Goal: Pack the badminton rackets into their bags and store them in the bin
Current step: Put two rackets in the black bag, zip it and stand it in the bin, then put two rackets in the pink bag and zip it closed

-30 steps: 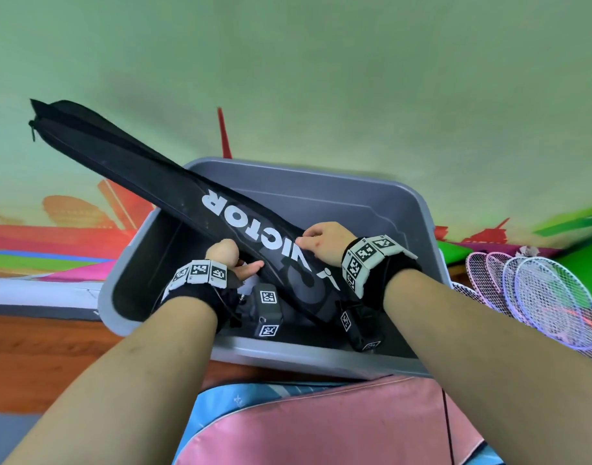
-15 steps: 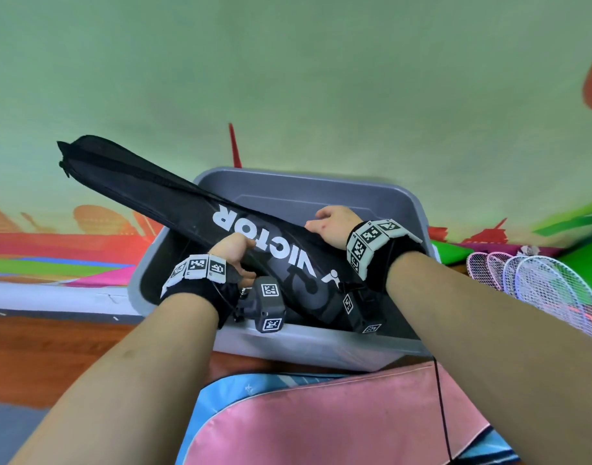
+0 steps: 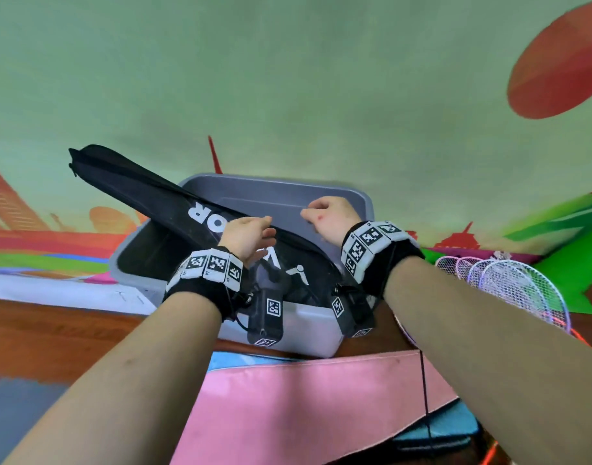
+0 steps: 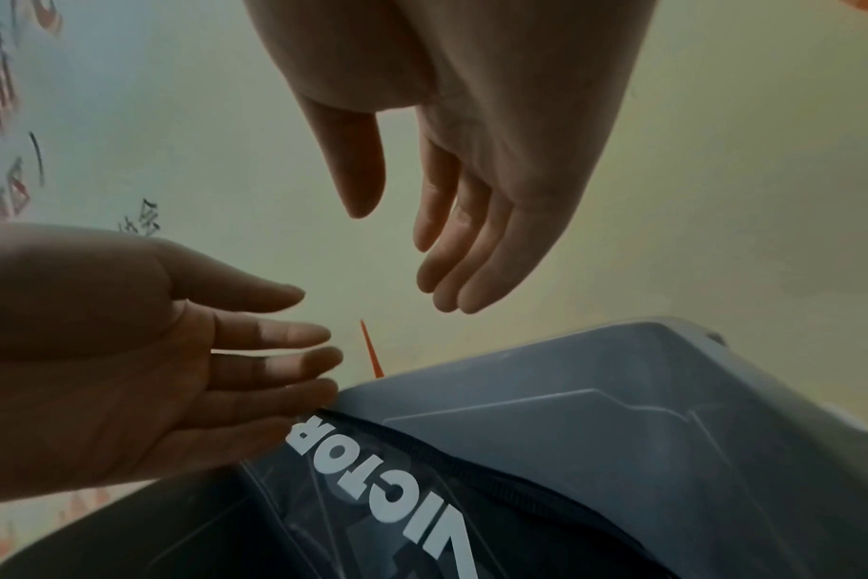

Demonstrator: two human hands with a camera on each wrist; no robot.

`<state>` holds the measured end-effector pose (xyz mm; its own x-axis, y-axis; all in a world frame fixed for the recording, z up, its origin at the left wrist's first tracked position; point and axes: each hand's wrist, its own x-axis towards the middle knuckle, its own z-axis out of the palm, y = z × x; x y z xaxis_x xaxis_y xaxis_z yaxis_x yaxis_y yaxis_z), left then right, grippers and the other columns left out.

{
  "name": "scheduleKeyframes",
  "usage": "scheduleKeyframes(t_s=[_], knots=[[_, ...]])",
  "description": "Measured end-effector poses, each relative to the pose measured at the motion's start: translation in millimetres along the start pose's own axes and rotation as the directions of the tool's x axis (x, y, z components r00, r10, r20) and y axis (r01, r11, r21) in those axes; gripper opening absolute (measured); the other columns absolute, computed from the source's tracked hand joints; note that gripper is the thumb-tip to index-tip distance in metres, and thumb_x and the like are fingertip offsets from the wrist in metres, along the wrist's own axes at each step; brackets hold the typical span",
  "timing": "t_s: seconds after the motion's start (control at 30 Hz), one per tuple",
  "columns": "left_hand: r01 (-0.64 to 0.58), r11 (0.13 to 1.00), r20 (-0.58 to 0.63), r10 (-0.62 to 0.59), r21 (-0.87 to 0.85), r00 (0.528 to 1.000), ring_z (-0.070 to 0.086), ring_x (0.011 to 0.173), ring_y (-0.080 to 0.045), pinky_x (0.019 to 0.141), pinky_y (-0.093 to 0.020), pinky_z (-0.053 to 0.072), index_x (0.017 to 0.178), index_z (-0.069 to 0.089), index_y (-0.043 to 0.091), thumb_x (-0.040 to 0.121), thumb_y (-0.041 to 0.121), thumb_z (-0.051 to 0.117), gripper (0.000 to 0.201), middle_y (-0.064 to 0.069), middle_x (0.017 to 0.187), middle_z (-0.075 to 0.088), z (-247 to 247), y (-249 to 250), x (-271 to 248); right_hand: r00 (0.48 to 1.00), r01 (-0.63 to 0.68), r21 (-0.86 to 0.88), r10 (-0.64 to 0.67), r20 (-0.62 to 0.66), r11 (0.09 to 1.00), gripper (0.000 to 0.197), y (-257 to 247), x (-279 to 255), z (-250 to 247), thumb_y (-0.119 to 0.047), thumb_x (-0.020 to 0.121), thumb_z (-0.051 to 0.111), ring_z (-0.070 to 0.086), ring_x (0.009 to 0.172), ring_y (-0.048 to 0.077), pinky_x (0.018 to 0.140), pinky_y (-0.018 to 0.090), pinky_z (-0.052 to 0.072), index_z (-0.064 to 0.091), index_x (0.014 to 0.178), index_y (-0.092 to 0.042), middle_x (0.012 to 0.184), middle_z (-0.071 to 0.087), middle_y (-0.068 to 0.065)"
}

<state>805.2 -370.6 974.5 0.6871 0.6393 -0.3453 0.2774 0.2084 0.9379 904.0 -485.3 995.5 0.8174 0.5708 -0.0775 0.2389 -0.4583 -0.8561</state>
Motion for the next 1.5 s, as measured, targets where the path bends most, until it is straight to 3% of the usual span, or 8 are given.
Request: scheduleKeyframes(t_s=[0.13, 0.3, 0.5, 0.6, 0.77, 0.93, 1.27, 1.5], knots=[[-0.064, 0.997, -0.031, 0.063, -0.047, 0.998, 0.054, 0.073, -0.016, 0.061, -0.021, 0.04, 0.1, 0.054, 0.013, 0.096, 0.022, 0.049, 0.011, -0.005, 0.08, 0.05, 37, -11, -38, 0.997, 0.001, 0.147, -0.012, 0.074, 0.989, 0.013, 27, -26, -23, -0.019, 0.085, 0.06, 0.055, 0.067, 0.019, 0.062, 0.033, 0.048, 0.059, 0.072, -0.019, 0.078, 0.062, 0.006], [-0.146, 0.989, -0.106, 0.142, -0.032, 0.984, 0.059, 0.07, -0.017, 0.054, -0.021, 0.042, 0.095, 0.059, 0.011, 0.093, 0.02, 0.054, 0.01, -0.006, 0.082, 0.06, 69, -39, -64, 0.972, 0.002, 0.232, -0.057, 0.23, 0.973, 0.015, 55, -61, -39, -0.017, 0.089, 0.058, 0.053, 0.052, 0.012, 0.044, 0.017, 0.042, 0.059, 0.074, -0.016, 0.067, 0.06, 0.001], [-0.194, 0.977, -0.11, 0.184, -0.089, 0.977, 0.058, 0.055, -0.016, 0.06, -0.027, 0.048, 0.083, 0.06, 0.011, 0.09, 0.015, 0.057, 0.009, -0.009, 0.078, 0.065, 58, -87, -69, 0.923, -0.079, 0.146, 0.017, 0.384, 0.986, 0.021, 90, -81, -17, -0.017, 0.09, 0.056, 0.055, 0.05, 0.01, 0.046, 0.018, 0.039, 0.059, 0.07, -0.011, 0.064, 0.064, 0.001], [-0.263, 0.949, -0.101, 0.248, -0.176, 0.963, 0.057, 0.047, -0.013, 0.057, -0.024, 0.05, 0.08, 0.058, 0.008, 0.09, 0.008, 0.054, 0.011, -0.009, 0.069, 0.06, 53, -106, -77, 0.95, -0.063, 0.228, -0.012, 0.313, 0.972, 0.023, 101, -88, -7, -0.014, 0.094, 0.05, 0.054, 0.039, 0.001, 0.043, 0.011, 0.039, 0.057, 0.072, -0.011, 0.049, 0.063, -0.006], [-0.303, 0.934, 0.043, 0.316, -0.189, 0.948, 0.059, 0.055, -0.013, 0.049, -0.016, 0.039, 0.078, 0.059, 0.013, 0.086, 0.013, 0.055, 0.009, -0.001, 0.06, 0.062, 66, -131, -89, 0.963, 0.007, 0.474, -0.133, 0.233, 0.881, 0.021, 118, -107, -10, -0.014, 0.091, 0.051, 0.059, 0.061, 0.014, 0.061, 0.018, 0.049, 0.062, 0.073, -0.01, 0.071, 0.065, 0.006], [-0.334, 0.909, 0.031, 0.352, -0.249, 0.936, 0.06, 0.053, -0.013, 0.049, -0.016, 0.042, 0.075, 0.061, 0.013, 0.087, 0.008, 0.056, 0.014, -0.001, 0.057, 0.062, 75, -179, -83, 0.983, 0.159, 0.53, -0.185, -0.004, 0.833, 0.028, 145, -126, -4, -0.009, 0.089, 0.052, 0.05, 0.042, 0.013, 0.048, 0.021, 0.037, 0.056, 0.061, -0.008, 0.05, 0.06, 0.003], [-0.338, 0.925, 0.218, 0.298, 0.174, 0.929, 0.059, 0.058, -0.01, 0.06, -0.02, 0.041, 0.088, 0.061, 0.015, 0.088, 0.019, 0.059, 0.004, 0.003, 0.067, 0.064, 104, -260, -85, 0.995, 0.104, 0.348, -0.094, -0.046, 0.932, 0.029, 245, -144, 7, -0.018, 0.094, 0.05, 0.047, 0.032, 0.003, 0.038, 0.013, 0.036, 0.054, 0.065, -0.013, 0.04, 0.056, -0.005], [-0.303, 0.939, 0.136, 0.283, 0.161, 0.95, 0.06, 0.065, -0.01, 0.066, -0.024, 0.04, 0.084, 0.056, 0.021, 0.089, 0.025, 0.058, 0.007, 0.006, 0.067, 0.063, 135, -305, -148, 0.983, 0.169, 0.259, -0.143, -0.116, 0.951, 0.029, 298, -228, -42, -0.013, 0.093, 0.048, 0.046, 0.03, 0.003, 0.039, 0.015, 0.036, 0.05, 0.064, -0.013, 0.037, 0.054, -0.006]])
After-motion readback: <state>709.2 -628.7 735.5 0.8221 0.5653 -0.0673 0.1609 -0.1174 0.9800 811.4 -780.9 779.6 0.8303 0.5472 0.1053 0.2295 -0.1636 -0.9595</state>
